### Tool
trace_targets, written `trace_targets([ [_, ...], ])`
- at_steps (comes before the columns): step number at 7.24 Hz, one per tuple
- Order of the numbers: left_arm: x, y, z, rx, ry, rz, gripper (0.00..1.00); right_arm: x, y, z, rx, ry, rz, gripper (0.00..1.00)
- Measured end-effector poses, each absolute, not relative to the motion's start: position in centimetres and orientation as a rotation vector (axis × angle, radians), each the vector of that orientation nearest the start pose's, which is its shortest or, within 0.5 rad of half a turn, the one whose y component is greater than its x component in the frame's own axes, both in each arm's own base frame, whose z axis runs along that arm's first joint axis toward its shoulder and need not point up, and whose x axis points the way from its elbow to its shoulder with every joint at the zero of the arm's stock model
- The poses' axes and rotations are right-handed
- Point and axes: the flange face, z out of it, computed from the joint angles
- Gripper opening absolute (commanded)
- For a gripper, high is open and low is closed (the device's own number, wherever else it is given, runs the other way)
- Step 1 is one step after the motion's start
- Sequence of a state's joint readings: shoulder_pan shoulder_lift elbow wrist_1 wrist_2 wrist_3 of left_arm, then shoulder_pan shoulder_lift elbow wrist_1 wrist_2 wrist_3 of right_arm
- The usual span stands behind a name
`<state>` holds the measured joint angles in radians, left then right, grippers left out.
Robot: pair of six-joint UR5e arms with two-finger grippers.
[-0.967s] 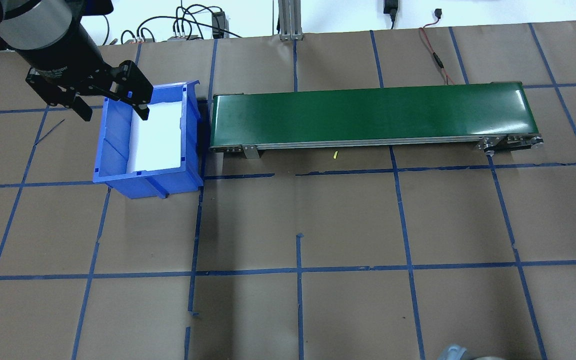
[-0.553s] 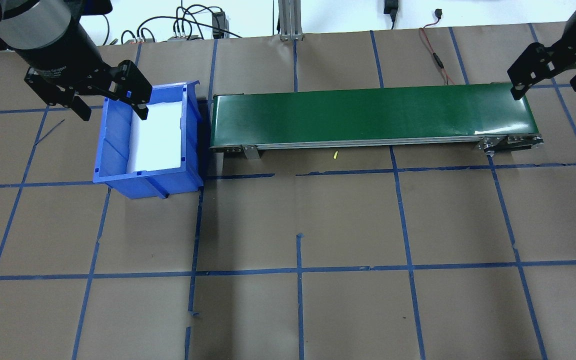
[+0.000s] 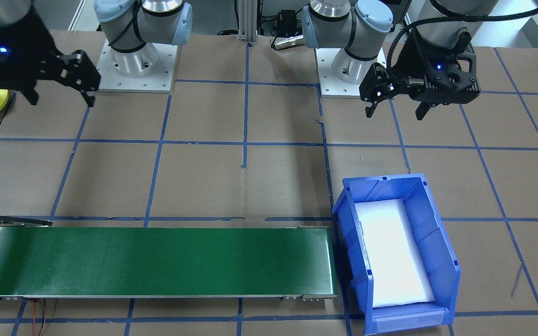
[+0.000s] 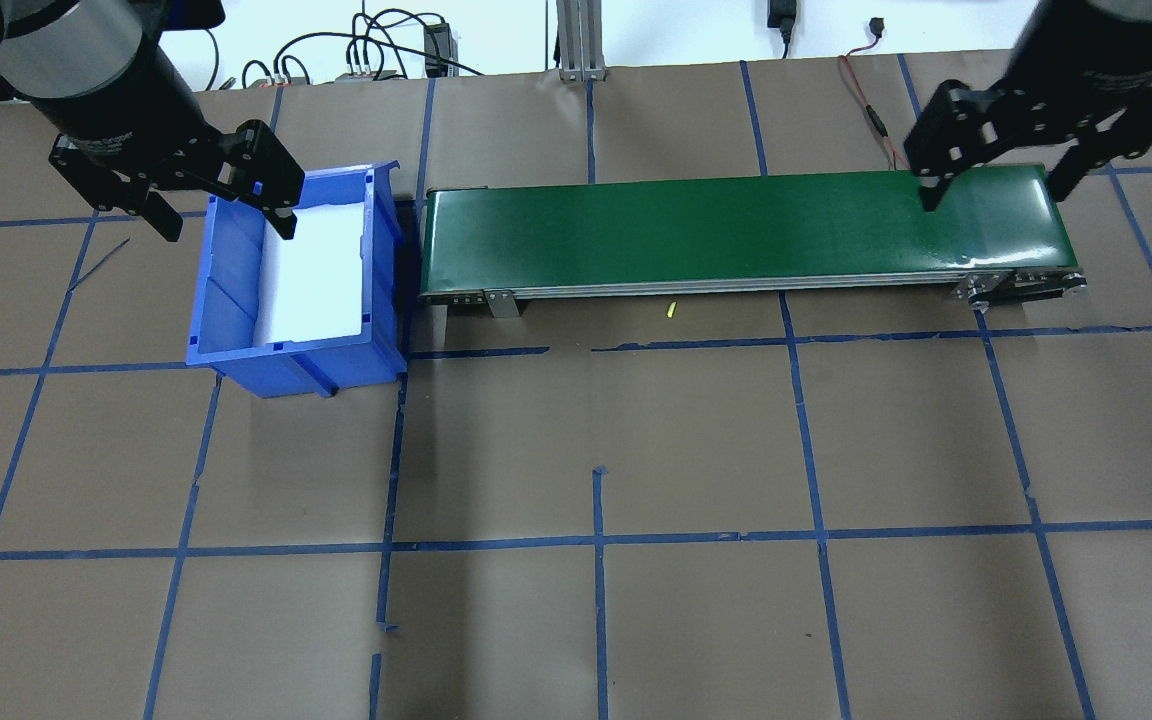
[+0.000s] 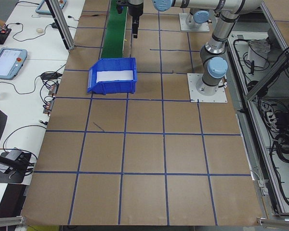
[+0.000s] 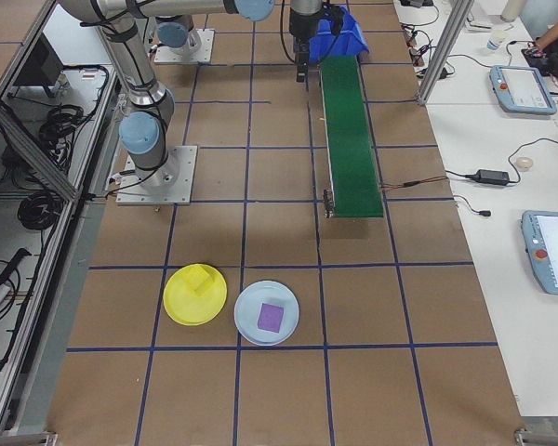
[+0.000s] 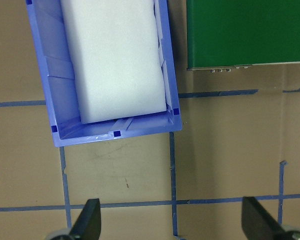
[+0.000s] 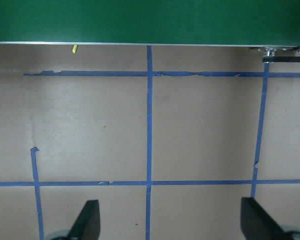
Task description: Move block left to right into plate
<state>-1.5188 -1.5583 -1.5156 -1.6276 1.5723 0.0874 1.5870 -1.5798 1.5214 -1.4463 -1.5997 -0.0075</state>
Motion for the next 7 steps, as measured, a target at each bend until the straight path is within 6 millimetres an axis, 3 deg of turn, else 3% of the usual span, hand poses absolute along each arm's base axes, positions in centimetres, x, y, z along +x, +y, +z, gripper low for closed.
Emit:
trace_targets([
  [3, -10.8, -49.3, 51.5, 0.055, 3.138, -0.017, 1.00, 16.2, -47.0, 48.7, -0.085, 3.120, 0.162, 1.00],
  [7, -10.8, -49.3, 51.5, 0.055, 3.139, -0.016, 1.00, 14.7, -47.7, 48.5, -0.182, 3.113, 0.156, 1.00],
])
